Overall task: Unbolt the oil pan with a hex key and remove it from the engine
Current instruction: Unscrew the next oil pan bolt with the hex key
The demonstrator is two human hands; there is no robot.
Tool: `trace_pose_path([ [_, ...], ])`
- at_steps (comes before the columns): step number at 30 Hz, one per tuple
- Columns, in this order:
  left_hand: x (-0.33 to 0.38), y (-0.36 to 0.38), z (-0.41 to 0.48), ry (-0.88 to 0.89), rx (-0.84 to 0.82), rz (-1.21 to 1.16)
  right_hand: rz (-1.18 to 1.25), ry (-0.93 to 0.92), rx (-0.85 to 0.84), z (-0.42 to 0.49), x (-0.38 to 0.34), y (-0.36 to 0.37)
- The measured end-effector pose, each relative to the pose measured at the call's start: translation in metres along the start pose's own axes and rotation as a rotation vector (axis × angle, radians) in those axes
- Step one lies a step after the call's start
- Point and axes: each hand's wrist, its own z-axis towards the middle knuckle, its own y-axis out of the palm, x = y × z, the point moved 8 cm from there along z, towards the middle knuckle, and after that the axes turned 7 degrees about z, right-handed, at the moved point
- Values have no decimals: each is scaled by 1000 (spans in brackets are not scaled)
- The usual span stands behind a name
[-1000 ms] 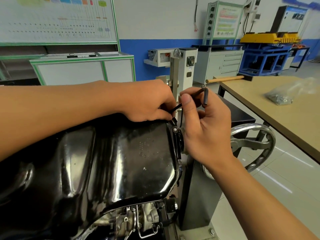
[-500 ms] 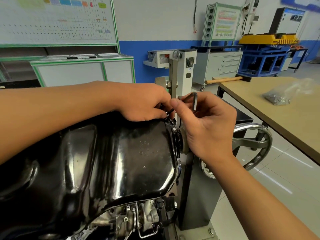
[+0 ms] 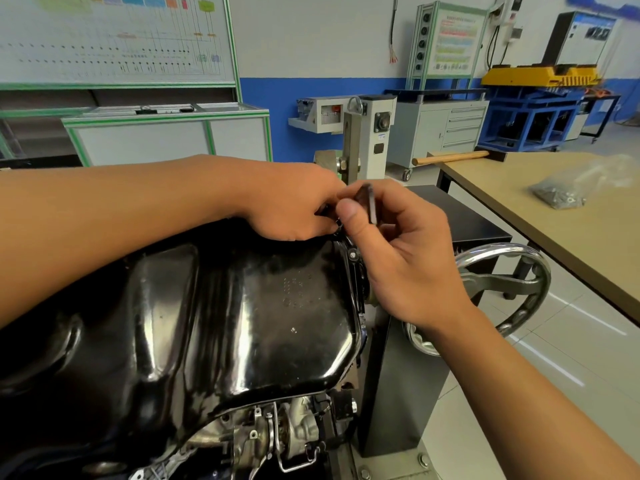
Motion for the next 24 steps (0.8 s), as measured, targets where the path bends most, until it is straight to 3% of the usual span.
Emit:
trace_pose_path([
  [9, -1, -2, 0, -11, 30, 15, -35, -49, 182, 0, -5, -13],
  [18, 0, -3, -1, -2, 64, -8, -136, -40, 9, 4, -4, -7],
  [24, -3, 0, 2, -26, 26, 28, -71, -42, 76, 3, -2, -8],
])
